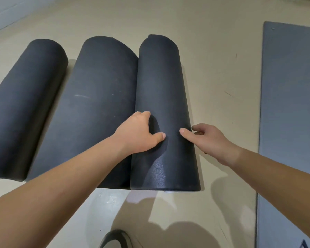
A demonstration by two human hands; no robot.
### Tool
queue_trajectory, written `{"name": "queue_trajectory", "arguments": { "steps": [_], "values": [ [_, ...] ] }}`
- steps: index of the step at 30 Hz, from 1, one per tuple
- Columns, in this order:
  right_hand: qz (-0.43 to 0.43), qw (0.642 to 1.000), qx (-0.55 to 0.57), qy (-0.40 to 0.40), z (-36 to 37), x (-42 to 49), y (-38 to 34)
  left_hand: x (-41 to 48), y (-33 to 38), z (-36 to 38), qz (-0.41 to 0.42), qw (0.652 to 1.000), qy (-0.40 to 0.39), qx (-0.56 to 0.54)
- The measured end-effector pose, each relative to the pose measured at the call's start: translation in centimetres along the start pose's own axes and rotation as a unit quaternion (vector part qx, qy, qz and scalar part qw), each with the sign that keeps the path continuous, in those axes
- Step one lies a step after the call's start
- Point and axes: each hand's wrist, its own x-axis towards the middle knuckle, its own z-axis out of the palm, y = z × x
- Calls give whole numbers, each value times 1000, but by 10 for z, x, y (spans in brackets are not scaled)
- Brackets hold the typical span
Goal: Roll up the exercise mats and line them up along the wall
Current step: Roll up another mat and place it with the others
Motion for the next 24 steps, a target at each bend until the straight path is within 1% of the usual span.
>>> {"name": "queue_trajectory", "arguments": {
  "steps": [2,3,5,7,9,10,11,13,15,17,18,19,21,22,24],
  "values": [
    [-7,1000,-10,9,-11,1,3,-2,13,-2,51,998,27,29],
    [-8,1000,-16,12,-20,0,4,-3,21,-5,78,996,28,41],
    [0,999,-32,11,-38,-7,6,-2,44,-9,126,990,3,61],
    [30,999,-39,-19,-51,-19,14,1,68,-8,153,980,-41,123],
    [63,995,1,-81,-49,-38,22,0,87,3,153,958,-82,228],
    [68,991,27,-111,-44,-46,28,-1,94,11,148,949,-89,263],
    [62,990,41,-120,-41,-50,34,-1,99,20,138,948,-82,274],
    [52,993,52,-93,-40,-45,38,-2,100,32,97,961,-49,255],
    [68,992,73,-70,-38,-34,38,-5,88,39,49,974,-15,221],
    [96,988,88,-81,-32,-22,41,-8,69,44,24,986,21,165],
    [105,985,90,-100,-26,-19,42,-11,61,46,14,990,30,134],
    [114,980,100,-128,-20,-16,41,-15,53,48,-1,994,31,101],
    [130,965,143,-177,-10,-6,44,-20,42,53,-49,998,6,29],
    [129,960,163,-186,-7,-4,45,-21,36,54,-66,998,-7,-3],
    [115,962,181,-168,-2,2,48,-20,25,56,-66,997,-4,-48]
  ]
}}
